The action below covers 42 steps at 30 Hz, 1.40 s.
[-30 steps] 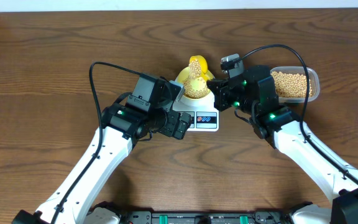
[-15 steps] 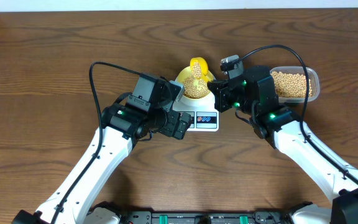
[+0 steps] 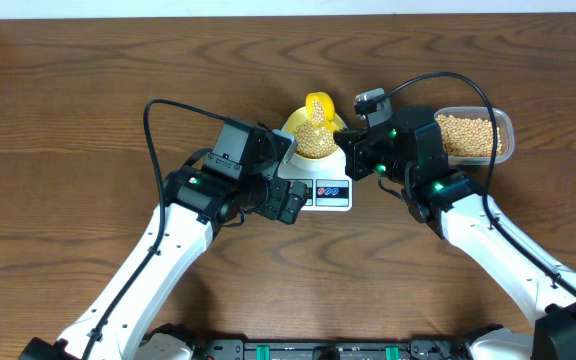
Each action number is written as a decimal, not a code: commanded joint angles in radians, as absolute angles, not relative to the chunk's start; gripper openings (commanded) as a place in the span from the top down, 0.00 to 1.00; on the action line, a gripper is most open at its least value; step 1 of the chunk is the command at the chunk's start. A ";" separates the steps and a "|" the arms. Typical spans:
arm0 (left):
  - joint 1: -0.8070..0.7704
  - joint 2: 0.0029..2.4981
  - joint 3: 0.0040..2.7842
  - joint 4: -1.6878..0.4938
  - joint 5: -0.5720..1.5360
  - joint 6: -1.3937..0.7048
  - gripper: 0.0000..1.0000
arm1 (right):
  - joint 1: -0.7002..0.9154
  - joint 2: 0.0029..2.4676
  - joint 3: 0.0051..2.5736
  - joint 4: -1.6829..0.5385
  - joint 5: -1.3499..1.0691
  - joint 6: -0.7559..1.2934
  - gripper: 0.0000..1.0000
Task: Scoop item into bowl and weigh 50g on scale
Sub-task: 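Tip the scoop over the yellow bowl to pour soybeans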
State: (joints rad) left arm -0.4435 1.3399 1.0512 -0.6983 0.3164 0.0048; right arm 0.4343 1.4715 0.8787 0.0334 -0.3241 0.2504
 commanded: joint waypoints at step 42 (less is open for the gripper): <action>-0.445 1.343 1.049 -0.698 0.328 0.022 0.04 | 0.433 1.478 0.880 -0.015 -0.290 -0.069 0.99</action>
